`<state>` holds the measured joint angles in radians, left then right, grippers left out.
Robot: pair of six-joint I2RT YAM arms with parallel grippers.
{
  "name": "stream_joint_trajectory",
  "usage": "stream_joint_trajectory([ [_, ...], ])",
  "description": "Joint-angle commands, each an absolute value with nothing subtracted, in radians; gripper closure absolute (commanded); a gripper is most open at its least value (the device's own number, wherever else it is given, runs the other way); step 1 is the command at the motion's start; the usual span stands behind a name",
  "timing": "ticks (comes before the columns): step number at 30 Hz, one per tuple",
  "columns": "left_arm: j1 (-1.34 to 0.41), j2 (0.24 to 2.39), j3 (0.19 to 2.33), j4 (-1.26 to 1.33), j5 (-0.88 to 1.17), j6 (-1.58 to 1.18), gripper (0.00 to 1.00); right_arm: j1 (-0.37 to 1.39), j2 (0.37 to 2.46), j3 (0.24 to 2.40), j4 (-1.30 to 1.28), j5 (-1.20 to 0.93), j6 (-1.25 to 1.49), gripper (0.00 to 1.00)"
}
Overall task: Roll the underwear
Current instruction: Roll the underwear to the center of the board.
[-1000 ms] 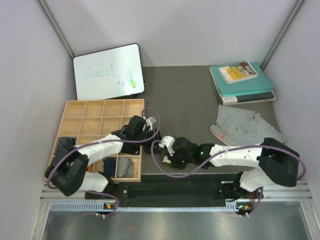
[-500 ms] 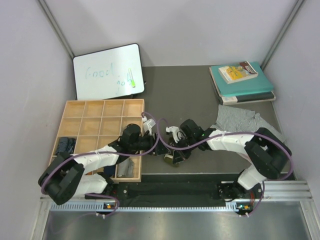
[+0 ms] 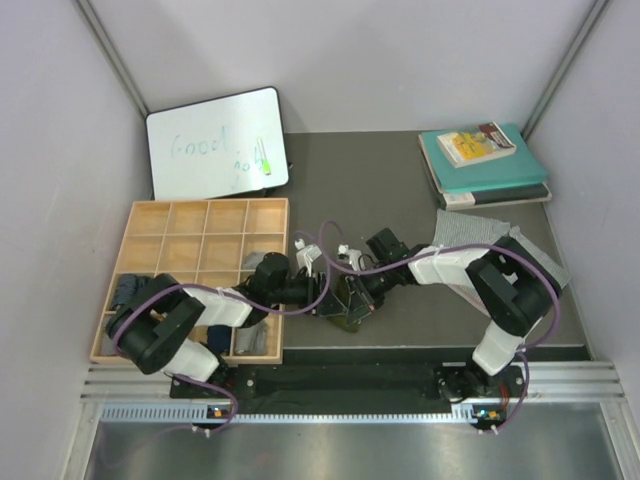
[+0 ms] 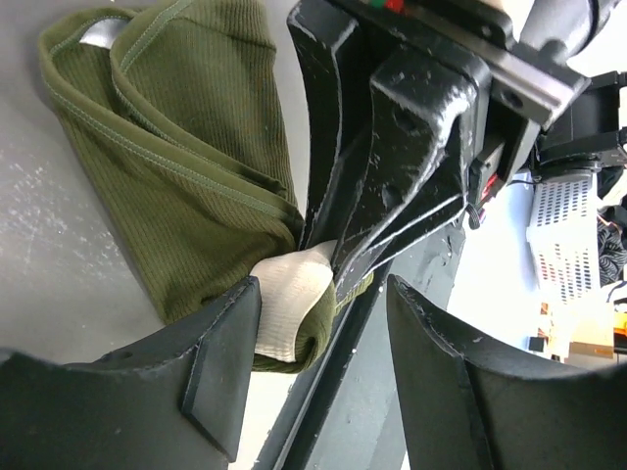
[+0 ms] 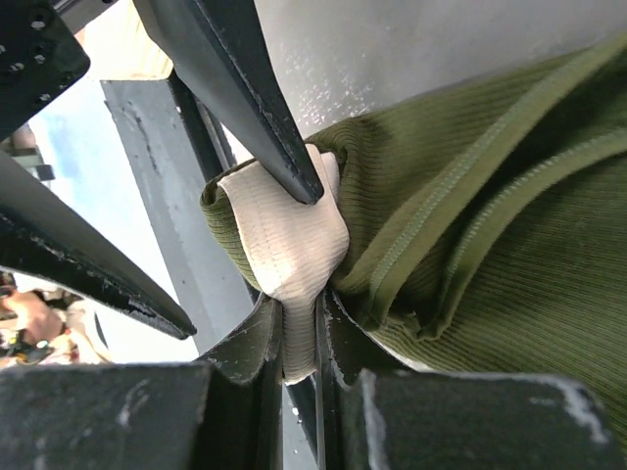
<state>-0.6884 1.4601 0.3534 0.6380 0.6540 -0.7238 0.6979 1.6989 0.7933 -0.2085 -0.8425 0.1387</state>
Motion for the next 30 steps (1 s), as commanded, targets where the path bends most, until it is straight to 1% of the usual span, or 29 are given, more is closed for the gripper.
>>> stream_joint_trajectory([
  [1,-0.693,1.479,0.342,0.713,0.681,-0.698,0.41,0.66,1.727,0.833,-0.21,-0.888,0.104,1.0],
  [8,-0.715,1.511,0.331,0.755,0.703,-0.713,0.44,0.623,1.792,0.851,-0.207,-0.93,0.11,1.0],
  [12,-0.723,1.54,0.324,0.759,0.715,-0.71,0.53,0.598,1.815,0.859,-0.196,-0.94,0.126,1.0],
  [13,-0.724,1.549,0.322,0.759,0.715,-0.709,0.59,0.592,1.821,0.859,-0.192,-0.943,0.132,1.0],
  [15,-0.724,1.555,0.316,0.758,0.712,-0.704,0.68,0.586,1.819,0.858,-0.19,-0.948,0.14,1.0],
  [16,-0.724,1.562,0.316,0.75,0.694,-0.701,0.79,0.581,1.813,0.856,-0.184,-0.948,0.144,0.99],
  [18,-0.724,1.572,0.327,0.724,0.678,-0.699,0.93,0.58,1.803,0.85,-0.18,-0.942,0.166,0.91],
  [19,-0.724,1.577,0.334,0.707,0.655,-0.698,1.0,0.578,1.795,0.847,-0.173,-0.94,0.175,0.85],
  [20,-0.724,1.577,0.344,0.681,0.638,-0.699,1.0,0.575,1.772,0.839,-0.158,-0.936,0.184,0.72],
  [22,-0.723,1.577,0.374,0.603,0.595,-0.695,1.0,0.571,1.743,0.812,-0.146,-0.919,0.21,0.61],
  [23,-0.719,1.577,0.385,0.571,0.583,-0.69,1.0,0.571,1.708,0.804,-0.147,-0.904,0.218,0.48],
  [24,-0.718,1.575,0.403,0.545,0.569,-0.684,1.0,0.571,1.691,0.783,-0.147,-0.884,0.23,0.41],
  [25,-0.715,1.574,0.408,0.51,0.557,-0.68,1.0,0.569,1.668,0.77,-0.143,-0.874,0.238,0.38],
  [26,-0.712,1.574,0.414,0.497,0.554,-0.678,1.0,0.566,1.631,0.758,-0.143,-0.861,0.245,0.32],
  [29,-0.704,1.589,0.439,0.465,0.552,-0.676,1.0,0.568,1.559,0.697,-0.118,-0.812,0.29,0.26],
  [30,-0.701,1.604,0.443,0.465,0.554,-0.683,1.0,0.568,1.507,0.663,-0.104,-0.781,0.32,0.26],
])
